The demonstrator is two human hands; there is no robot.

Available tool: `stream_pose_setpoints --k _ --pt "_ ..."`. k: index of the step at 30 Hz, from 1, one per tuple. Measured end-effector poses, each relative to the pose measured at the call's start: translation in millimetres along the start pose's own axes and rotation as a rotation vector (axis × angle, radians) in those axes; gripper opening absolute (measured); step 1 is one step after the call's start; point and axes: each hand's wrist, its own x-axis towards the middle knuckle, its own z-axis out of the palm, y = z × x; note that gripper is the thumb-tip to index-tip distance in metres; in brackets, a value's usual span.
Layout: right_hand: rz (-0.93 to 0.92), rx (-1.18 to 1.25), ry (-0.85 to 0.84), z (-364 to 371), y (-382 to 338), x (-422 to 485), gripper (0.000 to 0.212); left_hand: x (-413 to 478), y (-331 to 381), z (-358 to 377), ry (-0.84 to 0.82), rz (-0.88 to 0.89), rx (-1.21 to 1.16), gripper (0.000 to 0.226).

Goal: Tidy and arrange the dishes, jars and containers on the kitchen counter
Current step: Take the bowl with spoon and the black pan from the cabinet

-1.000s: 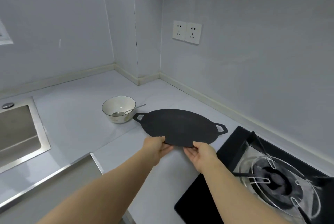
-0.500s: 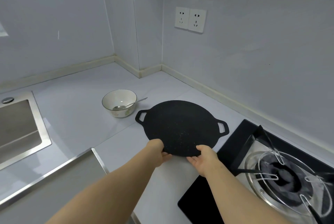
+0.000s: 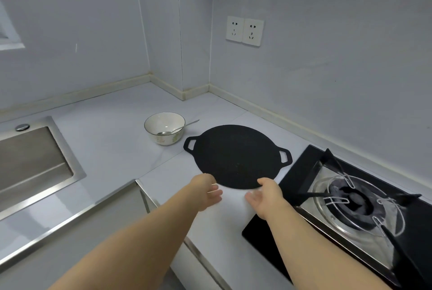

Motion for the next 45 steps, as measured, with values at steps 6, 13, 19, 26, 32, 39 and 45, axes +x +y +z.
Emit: stream_pose_setpoints --k 6,13,19,26,32,39,45 --pt "-0.076 -0.026 -0.024 -3 46 -66 0.035 -38 -27 -40 -0.071 0.083 0.198 0.017" --pt "-0.122 -0.080 -0.040 -10 128 -135 0.013 -81 -74 -106 -0.131 0.144 0.382 0.015" --pt "-0.085 -0.124 -0.037 -29 198 -186 0.014 -115 -121 -160 -0.163 0.132 0.484 0.023" --pt "-0.002 -0.156 0.055 -56 270 -214 0.014 -125 -186 -204 -0.092 0.366 1.175 0.035" --pt "0.084 -0.189 0.122 -80 319 -229 0.013 -121 -235 -233 -0.173 0.240 1.256 0.037" --pt "0.114 -0.182 0.174 -100 343 -246 0.019 -138 -262 -241 -0.114 0.369 1.379 0.040" --pt "0.102 -0.202 0.171 -120 350 -261 0.018 -143 -265 -238 -0.064 0.472 1.579 0.034"
